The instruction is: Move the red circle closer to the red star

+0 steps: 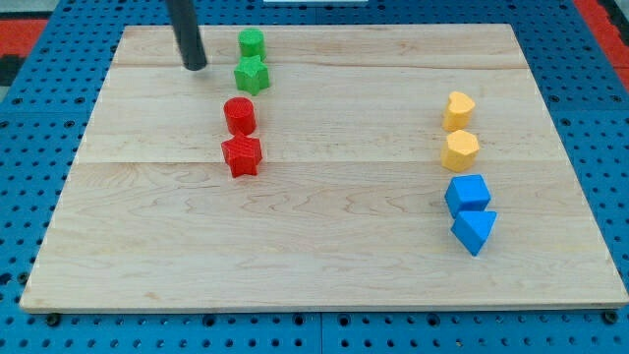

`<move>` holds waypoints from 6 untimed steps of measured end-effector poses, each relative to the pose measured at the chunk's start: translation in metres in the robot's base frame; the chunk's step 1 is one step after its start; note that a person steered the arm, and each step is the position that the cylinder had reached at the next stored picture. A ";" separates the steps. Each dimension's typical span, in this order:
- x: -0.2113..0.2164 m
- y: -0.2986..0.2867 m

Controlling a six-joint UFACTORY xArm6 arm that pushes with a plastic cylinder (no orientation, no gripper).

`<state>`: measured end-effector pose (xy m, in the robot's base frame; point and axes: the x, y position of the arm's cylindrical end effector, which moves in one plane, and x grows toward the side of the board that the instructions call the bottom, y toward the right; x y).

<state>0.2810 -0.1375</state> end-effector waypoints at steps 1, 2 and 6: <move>0.035 0.024; 0.057 0.044; 0.066 0.115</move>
